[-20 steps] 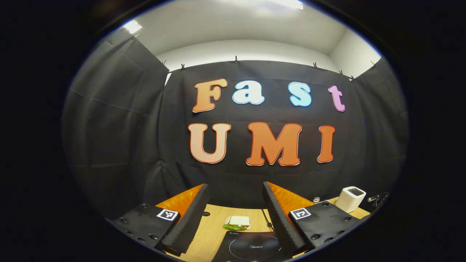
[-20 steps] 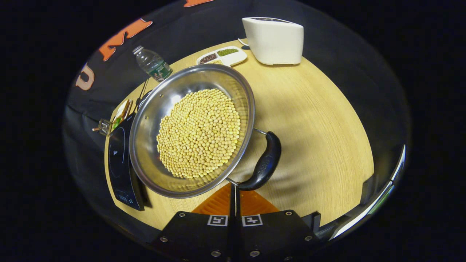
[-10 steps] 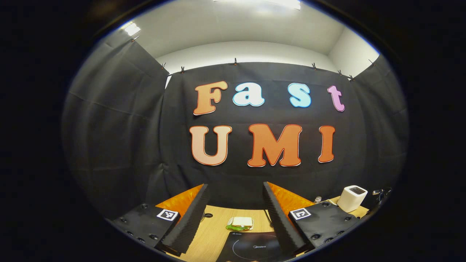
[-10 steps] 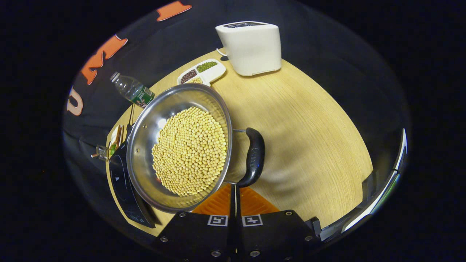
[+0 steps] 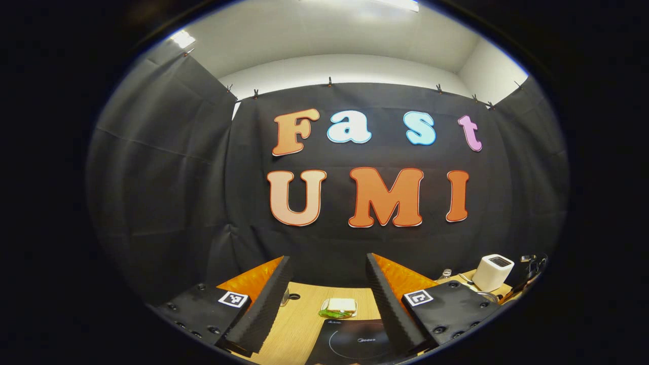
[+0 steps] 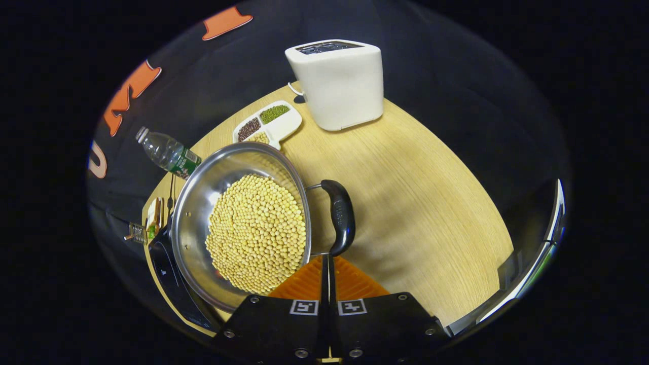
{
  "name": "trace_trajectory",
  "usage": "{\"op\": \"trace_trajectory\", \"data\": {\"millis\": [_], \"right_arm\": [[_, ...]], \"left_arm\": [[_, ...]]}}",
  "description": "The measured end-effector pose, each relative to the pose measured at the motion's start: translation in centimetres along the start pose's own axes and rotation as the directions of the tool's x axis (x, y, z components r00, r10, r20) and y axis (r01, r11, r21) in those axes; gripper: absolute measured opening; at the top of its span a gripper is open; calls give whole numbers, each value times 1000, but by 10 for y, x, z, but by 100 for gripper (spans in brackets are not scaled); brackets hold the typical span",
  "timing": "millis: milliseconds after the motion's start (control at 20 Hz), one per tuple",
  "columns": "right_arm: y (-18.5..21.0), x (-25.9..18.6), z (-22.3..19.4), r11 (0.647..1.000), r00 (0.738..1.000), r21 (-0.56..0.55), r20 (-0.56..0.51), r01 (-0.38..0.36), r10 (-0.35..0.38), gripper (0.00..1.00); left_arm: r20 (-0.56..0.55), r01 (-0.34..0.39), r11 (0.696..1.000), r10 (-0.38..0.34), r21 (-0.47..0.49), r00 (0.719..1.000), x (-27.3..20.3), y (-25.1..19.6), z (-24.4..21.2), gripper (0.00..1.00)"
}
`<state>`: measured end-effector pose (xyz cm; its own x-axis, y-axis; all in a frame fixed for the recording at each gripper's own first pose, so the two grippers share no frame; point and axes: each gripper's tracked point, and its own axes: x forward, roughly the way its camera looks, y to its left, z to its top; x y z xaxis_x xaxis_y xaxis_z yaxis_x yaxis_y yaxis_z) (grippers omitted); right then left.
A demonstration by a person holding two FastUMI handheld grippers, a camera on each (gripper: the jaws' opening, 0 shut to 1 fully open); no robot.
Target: First push the handle of the pot to place it horizontally, then grasp the pot with both hands and set it on the induction cooktop.
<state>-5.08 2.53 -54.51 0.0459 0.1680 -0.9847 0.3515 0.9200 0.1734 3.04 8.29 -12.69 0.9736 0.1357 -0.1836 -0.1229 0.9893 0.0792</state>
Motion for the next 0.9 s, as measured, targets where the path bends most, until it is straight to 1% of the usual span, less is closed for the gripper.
{"op": "trace_trajectory", "data": {"millis": [250, 500, 750, 800, 850, 900], "right_arm": [[1, 4, 17, 1000, 1000, -8, 20, 9, -9, 0], [-1, 2, 33, 1000, 999, -9, 44, 2, -2, 0], [-2, 2, 43, 1000, 998, 17, 61, 5, -6, 0], [-1, 1, 48, 1000, 997, 20, 75, -1, 0, 0], [1, -3, 56, 1000, 995, 24, 98, -11, 8, 0], [2, -4, 62, 1000, 993, 24, 113, -17, 14, 0]], "left_arm": [[-10, -2, 1000, 2, 11, 1000, 1, -1, -6, 98], [-33, 18, 999, -17, 28, 999, 2, -11, -17, 98], [-40, 42, 999, -41, 26, 998, 2, -24, -20, 98], [-45, 47, 999, -45, 27, 998, 3, -26, -21, 96], [-48, 49, 998, -48, 30, 998, 3, -29, -22, 98], [-49, 49, 998, -48, 34, 998, 2, -30, -22, 98]]}}
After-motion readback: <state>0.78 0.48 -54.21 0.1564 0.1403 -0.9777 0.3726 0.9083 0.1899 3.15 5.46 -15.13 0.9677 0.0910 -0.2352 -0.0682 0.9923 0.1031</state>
